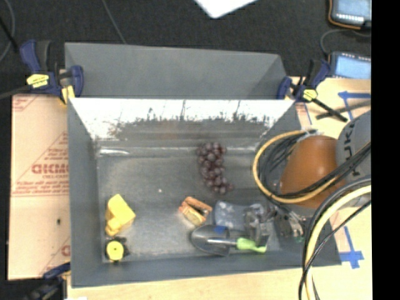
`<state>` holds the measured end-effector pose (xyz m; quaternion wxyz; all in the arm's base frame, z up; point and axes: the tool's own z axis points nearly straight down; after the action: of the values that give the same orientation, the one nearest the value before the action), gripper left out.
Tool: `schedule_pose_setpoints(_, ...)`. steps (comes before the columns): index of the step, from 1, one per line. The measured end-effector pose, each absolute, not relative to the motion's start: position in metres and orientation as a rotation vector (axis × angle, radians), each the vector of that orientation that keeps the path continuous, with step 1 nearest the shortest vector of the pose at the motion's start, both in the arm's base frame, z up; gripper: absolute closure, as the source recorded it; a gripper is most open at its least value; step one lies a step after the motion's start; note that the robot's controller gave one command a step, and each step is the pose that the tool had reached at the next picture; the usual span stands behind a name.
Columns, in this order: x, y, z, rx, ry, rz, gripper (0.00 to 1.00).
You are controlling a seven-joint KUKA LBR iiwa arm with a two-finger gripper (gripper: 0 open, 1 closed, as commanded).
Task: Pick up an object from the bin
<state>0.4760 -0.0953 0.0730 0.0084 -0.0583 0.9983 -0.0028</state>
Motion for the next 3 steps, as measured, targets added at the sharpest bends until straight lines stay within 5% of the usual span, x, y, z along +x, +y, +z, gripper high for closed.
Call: schedule_pose_setpoints(3, 0.4746, -0.0952, 0.0847, -0.187, 3.124, -0.007, 1.0)
